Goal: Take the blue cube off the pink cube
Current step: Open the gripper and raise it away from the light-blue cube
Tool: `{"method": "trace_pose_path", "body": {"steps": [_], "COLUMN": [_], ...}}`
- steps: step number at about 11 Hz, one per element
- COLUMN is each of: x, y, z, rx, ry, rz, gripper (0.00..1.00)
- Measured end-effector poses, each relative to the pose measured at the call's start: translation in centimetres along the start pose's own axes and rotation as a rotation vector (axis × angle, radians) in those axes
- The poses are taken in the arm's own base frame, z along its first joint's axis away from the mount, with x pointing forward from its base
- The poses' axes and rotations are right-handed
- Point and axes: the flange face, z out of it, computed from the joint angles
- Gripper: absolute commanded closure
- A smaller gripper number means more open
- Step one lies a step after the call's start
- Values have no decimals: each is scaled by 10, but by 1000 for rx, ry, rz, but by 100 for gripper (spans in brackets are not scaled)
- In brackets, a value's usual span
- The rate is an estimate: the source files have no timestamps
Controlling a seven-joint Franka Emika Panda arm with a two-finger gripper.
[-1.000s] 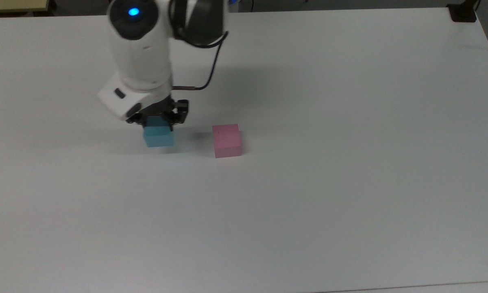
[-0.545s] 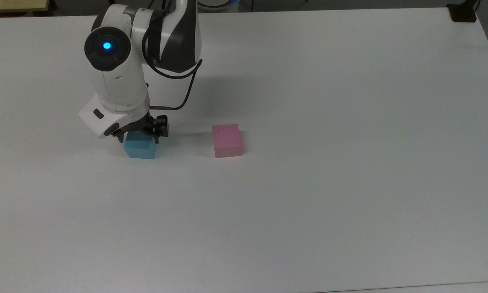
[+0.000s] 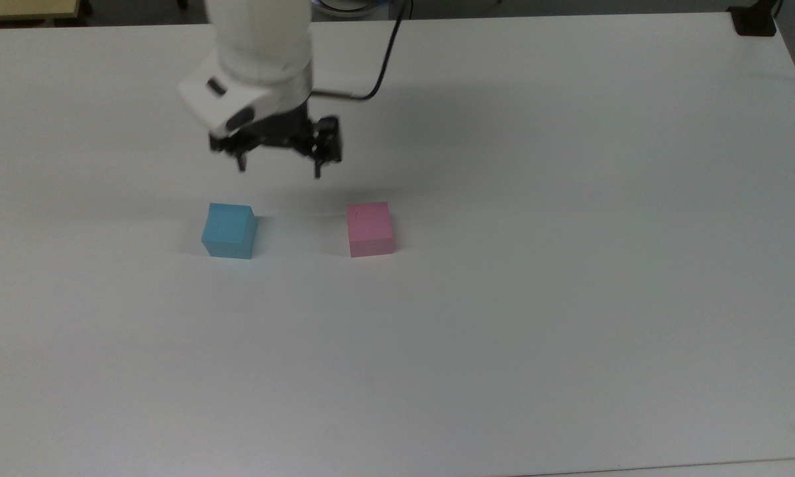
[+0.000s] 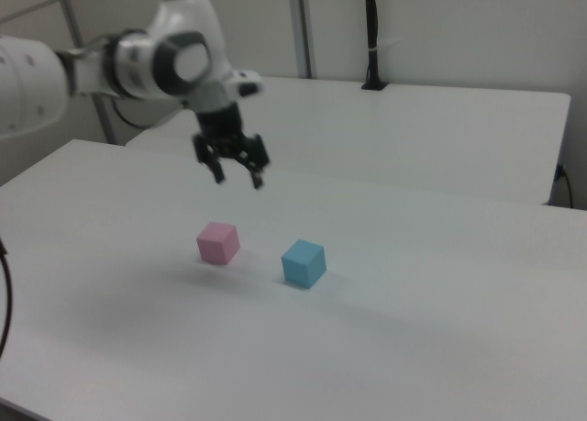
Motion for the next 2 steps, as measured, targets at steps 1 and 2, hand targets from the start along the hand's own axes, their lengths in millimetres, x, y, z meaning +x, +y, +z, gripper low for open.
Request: {"method": "trace_pose_path", "body": {"steps": [1,2], "x": [-13,-24], "y": [-18,-28], "z": [-30,-51], "rx": [1,8], "ry": [1,1], "rz": [15,23], "gripper": [0,0]}}
